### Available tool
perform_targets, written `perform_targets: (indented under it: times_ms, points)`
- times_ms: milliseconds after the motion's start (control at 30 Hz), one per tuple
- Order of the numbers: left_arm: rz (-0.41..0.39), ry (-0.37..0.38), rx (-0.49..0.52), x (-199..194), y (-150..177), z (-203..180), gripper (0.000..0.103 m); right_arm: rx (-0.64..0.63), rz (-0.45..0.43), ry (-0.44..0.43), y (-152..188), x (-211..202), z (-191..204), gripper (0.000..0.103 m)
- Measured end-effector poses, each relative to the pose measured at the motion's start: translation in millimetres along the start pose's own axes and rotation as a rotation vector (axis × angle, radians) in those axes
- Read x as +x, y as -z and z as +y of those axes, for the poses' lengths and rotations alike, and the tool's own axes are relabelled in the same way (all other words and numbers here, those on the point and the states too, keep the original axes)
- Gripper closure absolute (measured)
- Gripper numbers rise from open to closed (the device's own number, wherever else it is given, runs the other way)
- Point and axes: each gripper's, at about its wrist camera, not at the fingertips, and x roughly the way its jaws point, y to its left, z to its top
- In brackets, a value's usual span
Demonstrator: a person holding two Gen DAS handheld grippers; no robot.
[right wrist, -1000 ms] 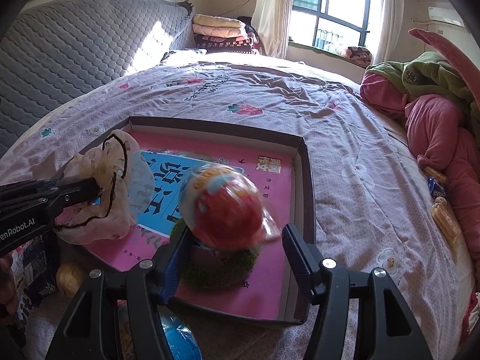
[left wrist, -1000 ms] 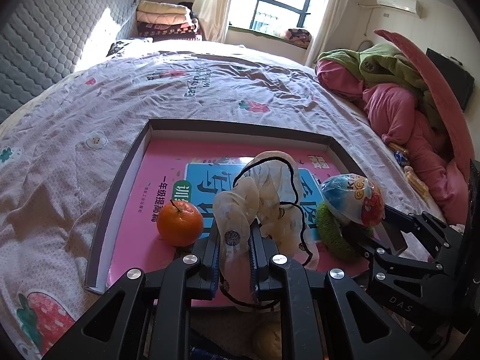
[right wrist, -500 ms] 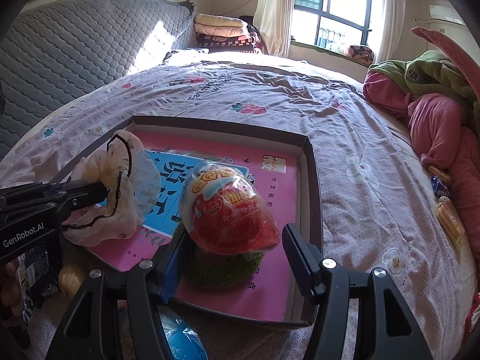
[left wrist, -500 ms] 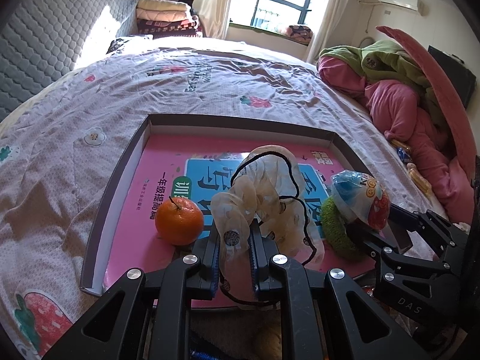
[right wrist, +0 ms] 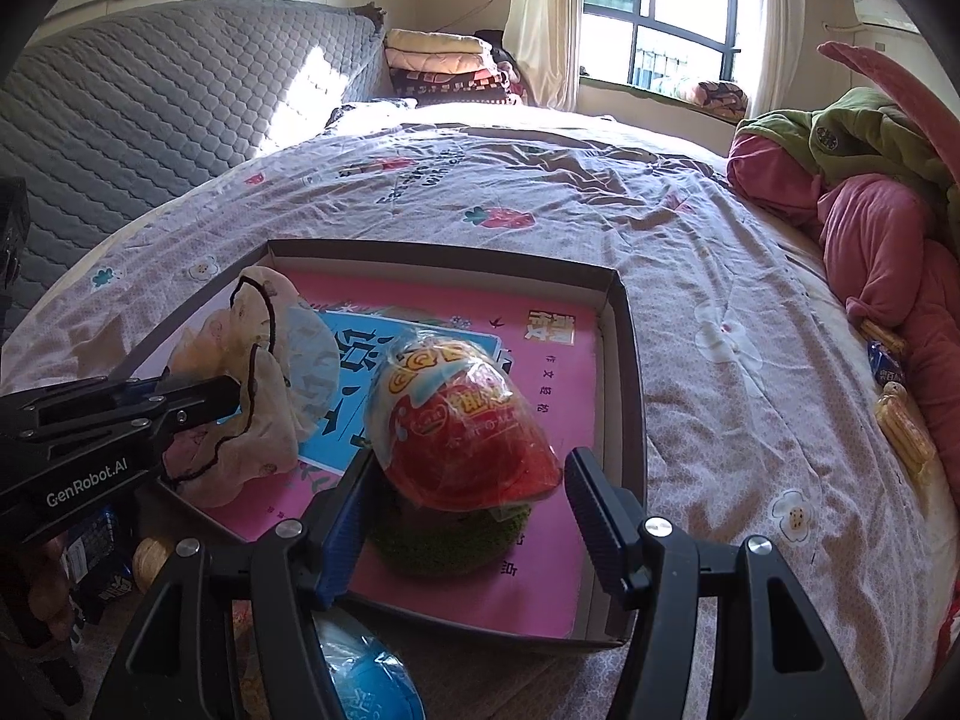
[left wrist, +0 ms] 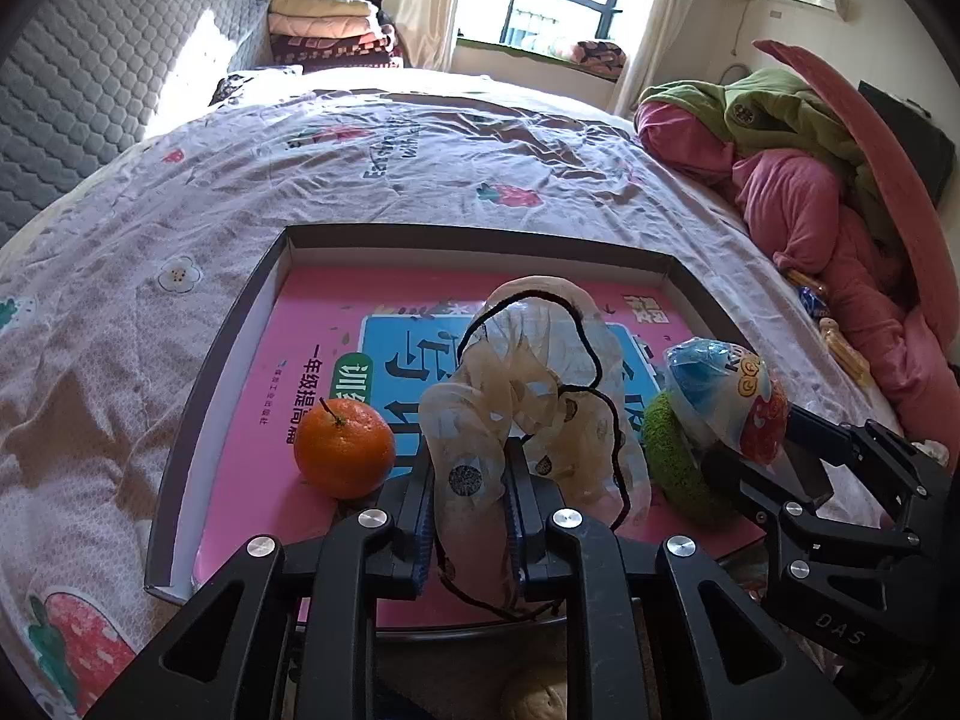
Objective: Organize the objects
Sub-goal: 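Lower the Kinder egg onto the green ring with the right tool while the left tool lowers the bag, then open the left tool to release the mesh bag while the right tool releases the Kinder egg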
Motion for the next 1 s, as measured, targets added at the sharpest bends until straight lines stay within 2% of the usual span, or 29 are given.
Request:
perform_targets:
  times_ms: [233, 467, 533, 600, 1000]
  points:
    - [0.014, -0.023, 0.007, 2, -1, -2, 0.075, 0.003, 0.001, -0.004, -1, 0, 0, 0.040]
    - [0.009, -0.024, 0.004, -2, -1, -3, 0.074, 0.008, -0.005, -0.007, -1, -3, -1, 0.038]
    - [0.006, -0.026, 0.003, -4, -2, -3, 0.070, 0.009, -0.008, -0.008, -2, -4, -1, 0.038]
    - [0.009, -0.024, -0.001, -6, -2, -3, 0.061, 0.009, -0.011, -0.009, -2, -6, -1, 0.037]
    - [-0.011, -0.027, -0.016, -21, -5, -2, 0.056, 0.011, -0.034, -0.018, -6, -16, -2, 0.036]
